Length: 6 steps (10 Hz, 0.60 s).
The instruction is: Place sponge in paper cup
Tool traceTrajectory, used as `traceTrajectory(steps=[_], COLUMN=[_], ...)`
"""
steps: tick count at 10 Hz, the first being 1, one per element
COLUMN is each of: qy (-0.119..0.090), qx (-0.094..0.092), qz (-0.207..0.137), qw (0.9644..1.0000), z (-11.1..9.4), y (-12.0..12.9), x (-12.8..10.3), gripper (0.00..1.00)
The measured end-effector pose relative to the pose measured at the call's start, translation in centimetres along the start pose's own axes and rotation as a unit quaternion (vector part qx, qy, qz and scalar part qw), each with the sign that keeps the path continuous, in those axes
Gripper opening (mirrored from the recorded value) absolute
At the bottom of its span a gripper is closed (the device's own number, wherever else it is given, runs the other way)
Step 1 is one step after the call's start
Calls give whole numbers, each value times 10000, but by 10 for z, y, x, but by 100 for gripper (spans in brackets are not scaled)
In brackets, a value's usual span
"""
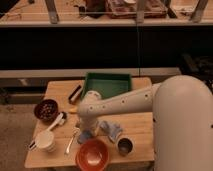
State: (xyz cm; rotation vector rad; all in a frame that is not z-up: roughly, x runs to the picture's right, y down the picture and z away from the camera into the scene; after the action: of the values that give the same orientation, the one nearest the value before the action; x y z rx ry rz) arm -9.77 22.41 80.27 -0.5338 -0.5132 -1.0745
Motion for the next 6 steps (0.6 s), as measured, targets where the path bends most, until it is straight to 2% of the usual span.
traceTrajectory(steps=[2,4,5,6], qy=[102,189,212,224], qx=[82,134,165,184], qz=[74,117,156,166], qw=[9999,9997,9995,9994], z=[-34,-80,-110,-128], y=[-5,-21,-30,-36], x=[1,0,1,1], gripper=[0,0,0,0])
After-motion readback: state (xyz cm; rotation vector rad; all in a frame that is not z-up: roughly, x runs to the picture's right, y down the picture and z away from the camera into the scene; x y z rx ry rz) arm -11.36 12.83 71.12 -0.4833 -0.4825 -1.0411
